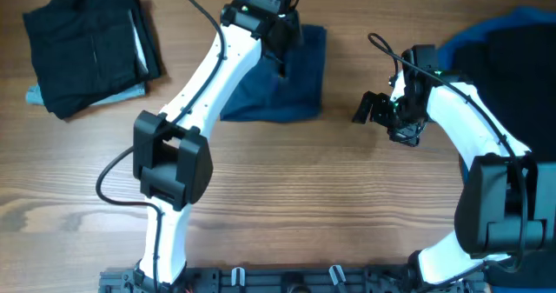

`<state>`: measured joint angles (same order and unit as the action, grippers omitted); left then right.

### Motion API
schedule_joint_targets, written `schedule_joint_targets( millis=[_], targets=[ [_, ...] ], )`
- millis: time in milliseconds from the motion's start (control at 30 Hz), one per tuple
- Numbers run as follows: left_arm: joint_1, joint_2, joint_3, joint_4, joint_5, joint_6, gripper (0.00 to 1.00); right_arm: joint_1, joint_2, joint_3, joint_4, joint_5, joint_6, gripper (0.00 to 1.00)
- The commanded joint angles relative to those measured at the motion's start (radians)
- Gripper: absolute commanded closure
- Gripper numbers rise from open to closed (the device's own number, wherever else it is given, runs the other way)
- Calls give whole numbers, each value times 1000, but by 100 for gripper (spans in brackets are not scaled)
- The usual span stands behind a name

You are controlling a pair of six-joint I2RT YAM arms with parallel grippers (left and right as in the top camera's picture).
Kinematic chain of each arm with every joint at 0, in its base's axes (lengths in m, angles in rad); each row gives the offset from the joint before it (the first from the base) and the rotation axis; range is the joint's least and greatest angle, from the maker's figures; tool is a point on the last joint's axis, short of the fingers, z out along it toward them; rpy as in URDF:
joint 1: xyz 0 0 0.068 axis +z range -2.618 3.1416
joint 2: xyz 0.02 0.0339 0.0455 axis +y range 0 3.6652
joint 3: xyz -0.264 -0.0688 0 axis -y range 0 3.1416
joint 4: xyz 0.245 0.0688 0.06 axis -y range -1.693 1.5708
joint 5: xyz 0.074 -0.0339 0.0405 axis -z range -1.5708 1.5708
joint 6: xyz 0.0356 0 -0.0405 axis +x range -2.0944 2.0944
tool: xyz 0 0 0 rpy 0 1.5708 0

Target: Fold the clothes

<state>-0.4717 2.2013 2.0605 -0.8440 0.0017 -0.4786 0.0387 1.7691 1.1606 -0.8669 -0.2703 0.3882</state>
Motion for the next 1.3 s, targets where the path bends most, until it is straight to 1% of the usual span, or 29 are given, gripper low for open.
schedule_joint_targets(
  millis=[0, 67, 100, 133, 167, 233, 367, 433, 500, 600, 633, 700, 733, 767, 833, 933, 1033, 1267],
  targets=[
    [-15, 11, 27, 3, 32, 0, 35, 4, 15, 9, -2, -21, 7, 0],
    [-15, 11, 27, 3, 55, 5, 33, 4, 15, 9, -4, -21, 7, 0],
    [-15, 9, 27, 2, 63, 18, 31, 4, 15, 9, -4, -21, 8, 1],
    [-15, -5, 27, -14, 61, 43, 26, 4, 14, 9, 4, -26, 8, 0],
    [-11, -23, 27, -30, 55, 60, 19, 4, 12, 11, 16, -37, 8, 1],
    [15, -77, 27, -82, 13, 60, 14, 4, -14, 21, 56, -110, 7, 0],
    [96, -75, 24, -207, 10, 82, 15, 4, -56, 27, 191, -266, 5, 0],
    [126, -40, 8, -273, 9, 82, 17, 4, -55, 27, 243, -279, 8, 1],
    [136, -17, -31, -277, 9, 82, 18, 8, -54, 27, 297, -282, 9, 0],
    [139, 11, -93, -243, 13, 82, 18, 48, -54, 27, 418, -285, 47, 4],
    [141, 14, -114, -221, 13, 77, 18, 72, -50, 27, 479, -285, 60, 4],
    [150, 18, -118, -216, 13, 78, 16, 100, -31, 27, 533, -252, 60, 3],
    [157, 18, -118, -218, 13, 78, 13, 110, -12, 27, 551, -234, 59, 2],
    [166, 18, -118, -222, 13, 78, 6, 115, 11, 27, 566, -228, 56, 2],
    [180, 18, -118, -234, 13, 79, 0, 115, 74, 27, 602, -228, 30, 2],
    [191, 18, -118, -253, 13, 79, 0, 114, 150, 27, 633, -229, 29, 3],
    [193, 18, -118, -253, 12, 79, 0, 114, 212, 27, 669, -278, -19, 3],
    [208, 18, -118, -253, 8, 79, 0, 115, 237, 27, 714, -351, -74, 6]
  ],
)
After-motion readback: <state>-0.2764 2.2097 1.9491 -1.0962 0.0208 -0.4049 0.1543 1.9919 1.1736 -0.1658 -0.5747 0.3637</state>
